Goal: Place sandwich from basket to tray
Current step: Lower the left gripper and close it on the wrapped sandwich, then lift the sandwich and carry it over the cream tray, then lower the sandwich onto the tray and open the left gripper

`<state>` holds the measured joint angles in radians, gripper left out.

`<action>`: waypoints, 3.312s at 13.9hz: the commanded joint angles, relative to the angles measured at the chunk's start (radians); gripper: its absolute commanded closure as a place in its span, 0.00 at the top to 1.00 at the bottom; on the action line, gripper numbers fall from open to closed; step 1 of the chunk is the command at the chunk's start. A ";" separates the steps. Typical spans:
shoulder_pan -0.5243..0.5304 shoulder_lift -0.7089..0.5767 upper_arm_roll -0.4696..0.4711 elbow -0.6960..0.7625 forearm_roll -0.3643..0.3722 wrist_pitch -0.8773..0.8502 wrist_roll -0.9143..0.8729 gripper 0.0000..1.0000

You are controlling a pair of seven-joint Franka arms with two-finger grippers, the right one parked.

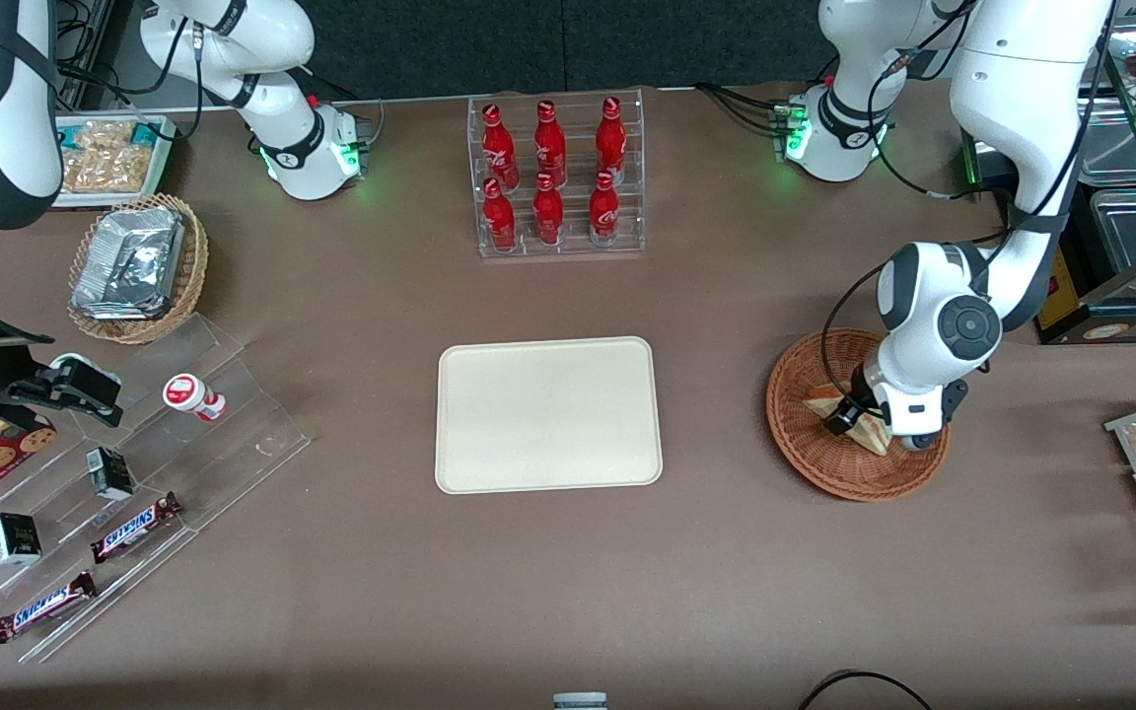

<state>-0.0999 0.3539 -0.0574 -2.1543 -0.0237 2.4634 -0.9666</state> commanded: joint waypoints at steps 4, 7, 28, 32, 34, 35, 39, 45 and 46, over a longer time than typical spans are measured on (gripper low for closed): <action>-0.012 -0.044 0.005 0.033 -0.010 -0.032 0.041 0.00; -0.012 -0.073 -0.054 0.240 -0.012 -0.327 0.080 0.00; -0.511 0.528 -0.211 1.002 0.183 -0.377 0.046 0.00; -0.532 0.602 -0.209 1.024 0.251 -0.362 0.014 0.00; -0.534 0.632 -0.209 1.022 0.269 -0.331 0.006 0.07; -0.535 0.642 -0.209 1.022 0.269 -0.322 0.008 0.14; -0.534 0.648 -0.211 1.021 0.269 -0.297 0.017 0.99; -0.456 0.518 -0.220 1.027 0.174 -0.414 0.019 1.00; -0.430 0.473 -0.219 1.027 0.147 -0.447 0.026 1.00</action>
<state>-0.5750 0.9281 -0.2774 -1.1090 0.1718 2.0890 -0.9459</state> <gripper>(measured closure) 0.000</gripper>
